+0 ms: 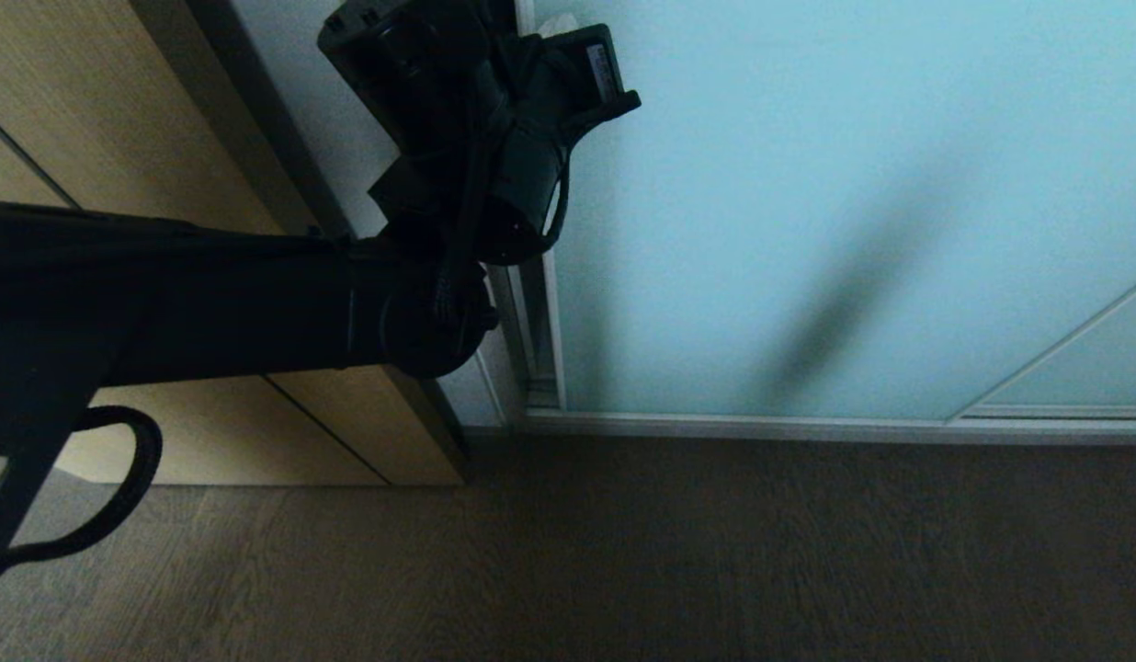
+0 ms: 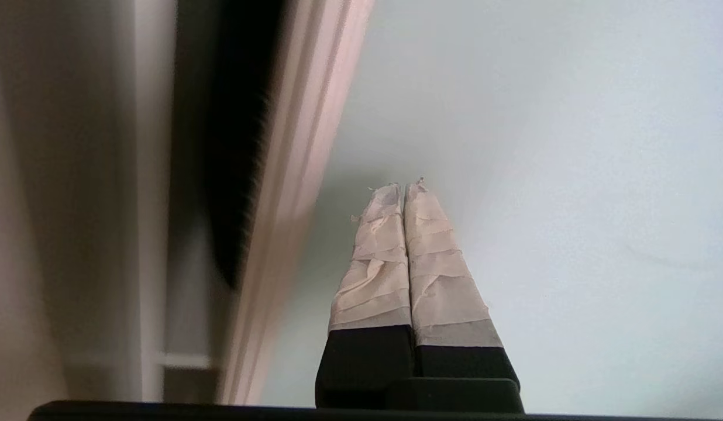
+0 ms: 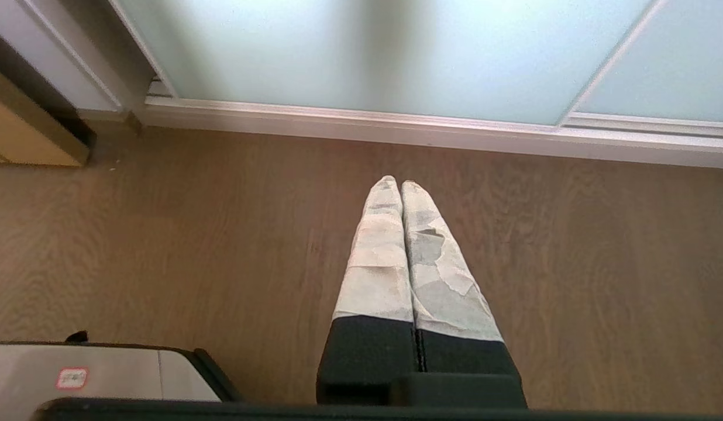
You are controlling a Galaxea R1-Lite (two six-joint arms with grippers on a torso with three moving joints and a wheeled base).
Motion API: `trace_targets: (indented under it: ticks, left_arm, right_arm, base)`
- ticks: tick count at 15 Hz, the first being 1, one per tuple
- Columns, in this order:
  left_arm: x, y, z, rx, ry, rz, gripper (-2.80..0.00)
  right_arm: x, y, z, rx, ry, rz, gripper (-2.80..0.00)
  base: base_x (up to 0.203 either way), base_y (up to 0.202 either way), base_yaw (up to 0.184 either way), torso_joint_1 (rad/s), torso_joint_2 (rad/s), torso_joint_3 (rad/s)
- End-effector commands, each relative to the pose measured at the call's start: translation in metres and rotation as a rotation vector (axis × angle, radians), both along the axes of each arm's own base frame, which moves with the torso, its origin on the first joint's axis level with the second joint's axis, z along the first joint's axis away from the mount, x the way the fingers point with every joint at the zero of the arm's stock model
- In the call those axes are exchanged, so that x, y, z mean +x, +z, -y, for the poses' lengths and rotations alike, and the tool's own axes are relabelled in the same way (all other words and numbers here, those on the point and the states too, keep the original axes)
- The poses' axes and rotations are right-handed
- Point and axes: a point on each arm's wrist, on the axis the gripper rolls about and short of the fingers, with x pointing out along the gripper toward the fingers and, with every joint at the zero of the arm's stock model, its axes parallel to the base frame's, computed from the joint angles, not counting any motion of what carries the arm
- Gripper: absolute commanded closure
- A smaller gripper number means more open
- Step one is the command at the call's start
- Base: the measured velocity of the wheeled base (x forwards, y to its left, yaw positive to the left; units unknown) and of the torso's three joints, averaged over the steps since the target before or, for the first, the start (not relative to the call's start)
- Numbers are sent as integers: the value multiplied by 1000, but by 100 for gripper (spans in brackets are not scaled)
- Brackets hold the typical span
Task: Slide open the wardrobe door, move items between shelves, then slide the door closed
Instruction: Open the door
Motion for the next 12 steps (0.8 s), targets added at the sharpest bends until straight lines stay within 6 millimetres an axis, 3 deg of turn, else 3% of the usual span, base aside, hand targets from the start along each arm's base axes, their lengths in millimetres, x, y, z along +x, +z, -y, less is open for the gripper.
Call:
trace_targets:
  ticks: [1, 3, 9, 12]
  left_arm:
    - [-8, -6, 22, -2, -52, 2, 0]
    - [-16, 5, 18, -35, -52, 32, 0]
    - [-77, 65, -35, -134, -57, 136, 0]
    - [-76, 64, -54, -136, 7, 125, 0]
  right_arm:
    - [0, 0, 0, 0, 1, -1, 0]
    - [0, 0, 0, 1, 0, -1, 0]
    - [0, 0, 0, 2, 1, -1, 0]
    - [0, 0, 0, 0, 1, -1, 0]
  base:
    - [0, 0, 0, 0, 0, 0]
    - [0, 0, 0, 0, 0, 0]
    - [0, 0, 0, 0, 0, 0]
    - [0, 0, 0, 0, 0, 0]
